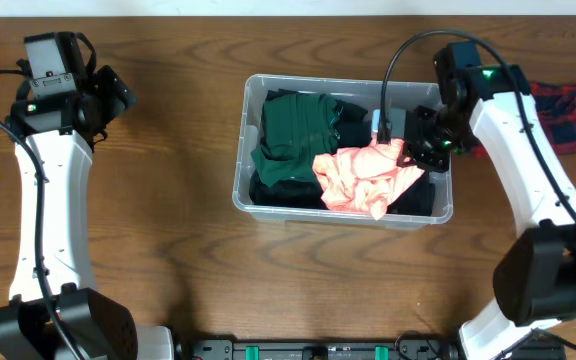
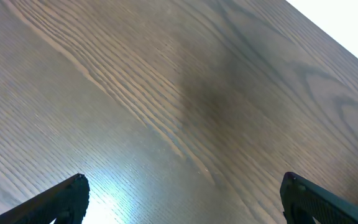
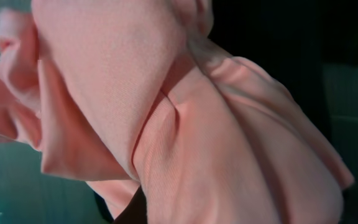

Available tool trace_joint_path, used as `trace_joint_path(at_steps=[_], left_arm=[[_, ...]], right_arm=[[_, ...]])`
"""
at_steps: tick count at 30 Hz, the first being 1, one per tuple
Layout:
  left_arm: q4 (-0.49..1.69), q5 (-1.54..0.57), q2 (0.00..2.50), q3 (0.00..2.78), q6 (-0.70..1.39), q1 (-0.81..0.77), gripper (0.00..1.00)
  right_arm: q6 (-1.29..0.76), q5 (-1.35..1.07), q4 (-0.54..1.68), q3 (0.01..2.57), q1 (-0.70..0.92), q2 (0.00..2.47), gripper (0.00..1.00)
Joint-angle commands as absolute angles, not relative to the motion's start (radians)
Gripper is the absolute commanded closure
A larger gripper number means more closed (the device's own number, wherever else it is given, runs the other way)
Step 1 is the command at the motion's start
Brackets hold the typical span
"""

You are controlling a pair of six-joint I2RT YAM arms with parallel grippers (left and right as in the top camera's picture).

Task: Pack container
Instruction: 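Lift the pink shirt and carry it over the container's right half, then lower the pink shirt into the container and release it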

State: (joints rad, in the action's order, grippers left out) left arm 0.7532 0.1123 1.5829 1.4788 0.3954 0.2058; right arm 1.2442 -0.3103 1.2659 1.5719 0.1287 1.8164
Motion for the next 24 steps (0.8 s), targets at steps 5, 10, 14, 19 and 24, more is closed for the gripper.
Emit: trace_joint_path(at_steps=[5,10,14,19,24], left_arm=[[0.755,0.128,1.583,1.487,0.394,0.209,0.02],[0.755,0.128,1.583,1.487,0.394,0.209,0.02],[0.755,0.128,1.583,1.487,0.394,0.209,0.02],[0.755,0.128,1.583,1.487,0.394,0.209,0.02],[0.755,0.128,1.583,1.487,0.394,0.209,0.02]], right_arm=[[1.325,-0.258,1.179,1.589,0.138,1.840,0.99],[1.325,-0.257,1.110,1.589,0.138,1.840,0.99],[1.326,-0.259,1.099,1.589,0.138,1.840,0.99],[1.324,-0.258,1.100,1.589,0.138,1.840,0.81],[1.279,-0.258,1.077,1.589,0.138,1.840,0.01]])
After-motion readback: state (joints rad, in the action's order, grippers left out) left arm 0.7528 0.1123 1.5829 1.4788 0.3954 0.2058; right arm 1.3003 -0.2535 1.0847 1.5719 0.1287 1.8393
